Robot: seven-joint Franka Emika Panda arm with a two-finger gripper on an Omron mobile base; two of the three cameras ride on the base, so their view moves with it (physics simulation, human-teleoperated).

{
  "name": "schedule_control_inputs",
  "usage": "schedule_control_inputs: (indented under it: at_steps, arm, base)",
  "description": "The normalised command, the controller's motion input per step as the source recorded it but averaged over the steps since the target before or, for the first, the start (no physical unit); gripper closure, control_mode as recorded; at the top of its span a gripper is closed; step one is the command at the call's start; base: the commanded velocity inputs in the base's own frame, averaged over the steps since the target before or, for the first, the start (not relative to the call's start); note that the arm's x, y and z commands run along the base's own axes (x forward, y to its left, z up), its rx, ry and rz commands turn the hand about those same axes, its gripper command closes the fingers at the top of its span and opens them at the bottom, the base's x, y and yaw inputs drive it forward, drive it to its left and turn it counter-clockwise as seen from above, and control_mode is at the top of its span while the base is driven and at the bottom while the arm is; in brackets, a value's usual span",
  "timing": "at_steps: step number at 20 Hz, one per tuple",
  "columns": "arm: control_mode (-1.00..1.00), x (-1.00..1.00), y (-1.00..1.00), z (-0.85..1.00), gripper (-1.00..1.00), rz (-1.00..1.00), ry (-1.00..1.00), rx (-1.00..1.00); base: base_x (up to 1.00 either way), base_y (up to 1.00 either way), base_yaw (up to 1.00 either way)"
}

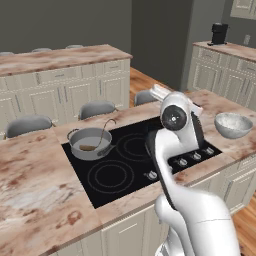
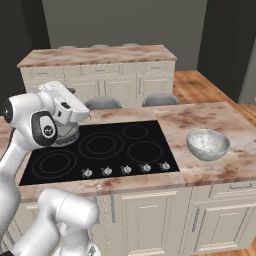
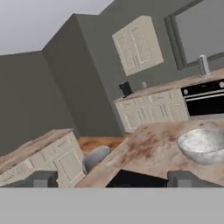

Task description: Open the cabinet and move the ladle to the pot. Then close the cabinet.

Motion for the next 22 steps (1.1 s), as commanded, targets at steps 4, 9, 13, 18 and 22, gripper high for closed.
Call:
schedule_control_inputs:
  at_steps: [4, 9, 13, 18, 22]
  arm:
    - [-1.00, -0.28, 0.00, 0.00, -1.00, 0.03, 0.22, -0.21]
    - [-1.00, -0.36, -0.03, 0.00, -1.00, 0.54, 0.18, 0.02]
    - [-1.00, -0.02, 0.05, 0.00, -1.00, 0.83, 0.08, 0.01]
    - [-1.00, -0.17, 0.49, 0.00, -1.00, 0.53, 0.01, -0.07]
    - [1.00, 0.00, 0.00, 0.00, -1.00, 0.00, 0.00, 0.00]
  base:
    - [0.00, 0.00, 0.00]
    - [0.00, 0.00, 0.00]
    - [0.00, 0.00, 0.00]
    - [0.00, 0.00, 0.00]
    - [-0.65, 0.63, 0.09]
